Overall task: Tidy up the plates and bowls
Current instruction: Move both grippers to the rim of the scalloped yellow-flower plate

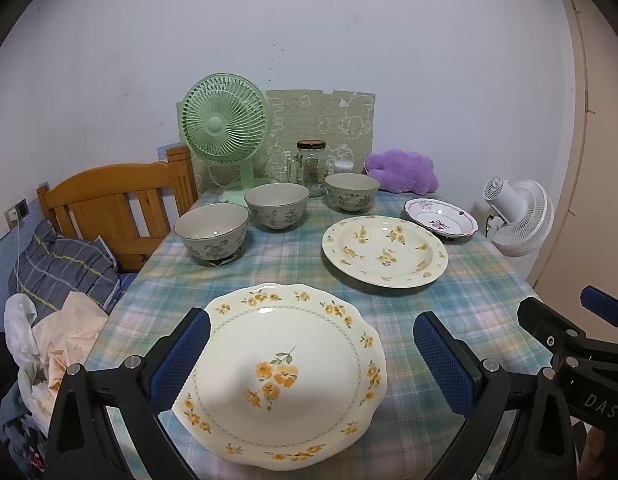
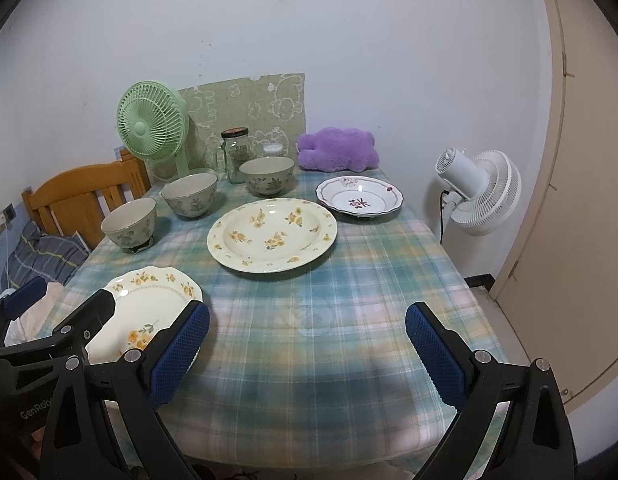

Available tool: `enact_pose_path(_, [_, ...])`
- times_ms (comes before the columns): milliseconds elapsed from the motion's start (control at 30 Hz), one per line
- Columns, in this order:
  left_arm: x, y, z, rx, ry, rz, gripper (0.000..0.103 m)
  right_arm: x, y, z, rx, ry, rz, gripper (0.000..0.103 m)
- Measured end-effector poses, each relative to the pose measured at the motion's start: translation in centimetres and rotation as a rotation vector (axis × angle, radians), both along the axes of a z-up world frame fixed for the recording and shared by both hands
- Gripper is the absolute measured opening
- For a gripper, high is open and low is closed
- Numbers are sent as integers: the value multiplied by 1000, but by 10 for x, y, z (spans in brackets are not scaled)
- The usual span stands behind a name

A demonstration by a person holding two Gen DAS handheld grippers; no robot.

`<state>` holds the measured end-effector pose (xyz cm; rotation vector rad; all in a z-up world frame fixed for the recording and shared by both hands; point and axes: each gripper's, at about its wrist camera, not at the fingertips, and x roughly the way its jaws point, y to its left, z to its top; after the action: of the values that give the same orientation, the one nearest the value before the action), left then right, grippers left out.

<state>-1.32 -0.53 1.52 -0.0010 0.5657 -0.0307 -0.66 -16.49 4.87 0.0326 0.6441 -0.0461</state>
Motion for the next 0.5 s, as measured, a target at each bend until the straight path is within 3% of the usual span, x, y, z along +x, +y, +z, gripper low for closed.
enact_pose_path(500, [-2,2,-2,-2,3,3,102,1,0,-1,0,3,0,100])
